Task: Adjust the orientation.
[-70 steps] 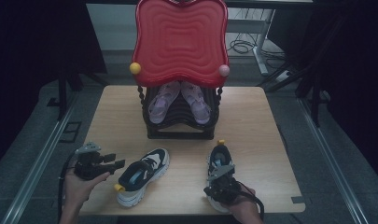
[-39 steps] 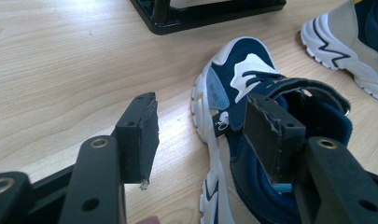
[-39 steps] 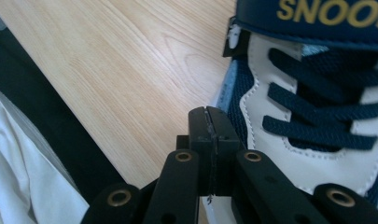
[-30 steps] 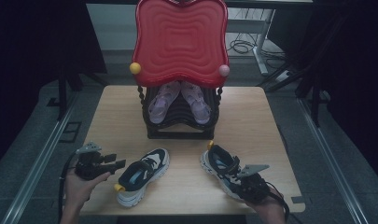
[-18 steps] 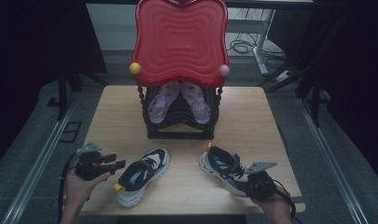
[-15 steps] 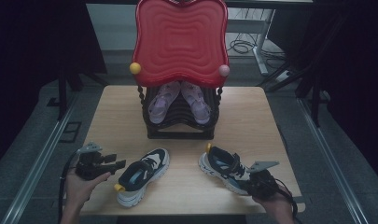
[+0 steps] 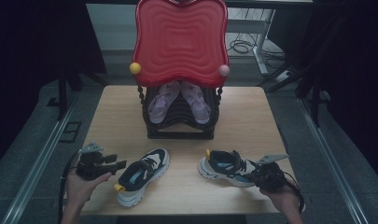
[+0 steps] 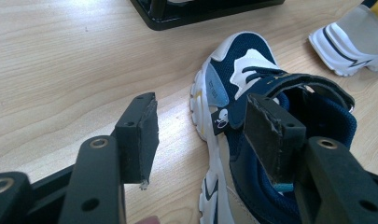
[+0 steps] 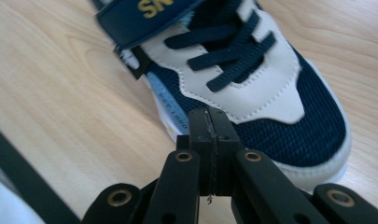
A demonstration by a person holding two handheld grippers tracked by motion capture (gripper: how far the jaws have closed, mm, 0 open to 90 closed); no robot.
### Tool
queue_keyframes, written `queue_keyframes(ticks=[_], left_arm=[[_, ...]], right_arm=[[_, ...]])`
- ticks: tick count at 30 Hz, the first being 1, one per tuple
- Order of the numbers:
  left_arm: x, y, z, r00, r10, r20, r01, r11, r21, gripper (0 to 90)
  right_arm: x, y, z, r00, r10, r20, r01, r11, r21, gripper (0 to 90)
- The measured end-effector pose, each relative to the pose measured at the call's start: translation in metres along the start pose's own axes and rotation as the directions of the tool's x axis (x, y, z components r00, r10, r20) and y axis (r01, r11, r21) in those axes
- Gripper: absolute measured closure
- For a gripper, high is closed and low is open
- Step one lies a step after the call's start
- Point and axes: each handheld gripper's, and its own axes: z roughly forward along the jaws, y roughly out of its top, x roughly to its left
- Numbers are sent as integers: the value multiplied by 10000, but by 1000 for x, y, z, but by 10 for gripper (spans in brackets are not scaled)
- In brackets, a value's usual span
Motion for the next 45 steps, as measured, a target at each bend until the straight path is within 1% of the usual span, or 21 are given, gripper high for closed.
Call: queue_keyframes(ticks=[5,7,11,12,15,18,21,23,28,30,36,39,41,45], left_arm=[[0,0,-1,10000,-6,-30,6,10000,-13,446],[0,0,-1,10000,-7,-46,7,10000,-1,447],[0,0,0,10000,20,-51,-20,10000,47,446],[0,0,0,10000,20,-51,-20,10000,47,446],[0,0,1,10000,54,-41,-54,9999,90,446],[0,0,1,10000,54,-48,-54,9999,86,446],[0,0,0,10000,34,-48,-33,10000,60,447],[0,0,0,10000,33,-52,-32,10000,59,446],[0,0,1,10000,41,-44,-40,10000,63,447],[0,0,1,10000,43,-48,-43,10000,70,447],[0,0,0,10000,37,-54,-37,10000,71,446],[0,0,0,10000,24,-56,-24,10000,67,447],[0,0,0,10000,25,-54,-24,10000,70,446],[0,0,0,10000,22,-43,-22,10000,42,446]], right_arm=[[-8,2,0,9998,156,117,-156,9999,-5,900],[-12,3,0,9995,220,246,-220,9998,-10,900],[-21,7,2,9988,330,363,-328,9995,-45,900],[-21,7,2,9988,330,363,-328,9995,-45,900],[-27,11,4,9983,410,419,-407,9991,-78,900],[-27,11,4,9984,389,401,-386,9992,-80,900],[-25,9,3,9989,307,360,-308,9995,6,900],[-21,7,3,9995,55,309,-58,9999,104,900],[-16,5,2,9996,-59,270,56,9999,126,900],[-14,5,2,9997,-144,175,143,9999,52,900],[-10,5,2,9997,-175,157,173,9997,155,900],[-8,6,-1,9995,-256,170,255,9997,45,900],[-4,11,-8,9994,-306,179,308,9995,-111,900],[-1,17,-13,9993,-353,91,355,9990,-279,900]])
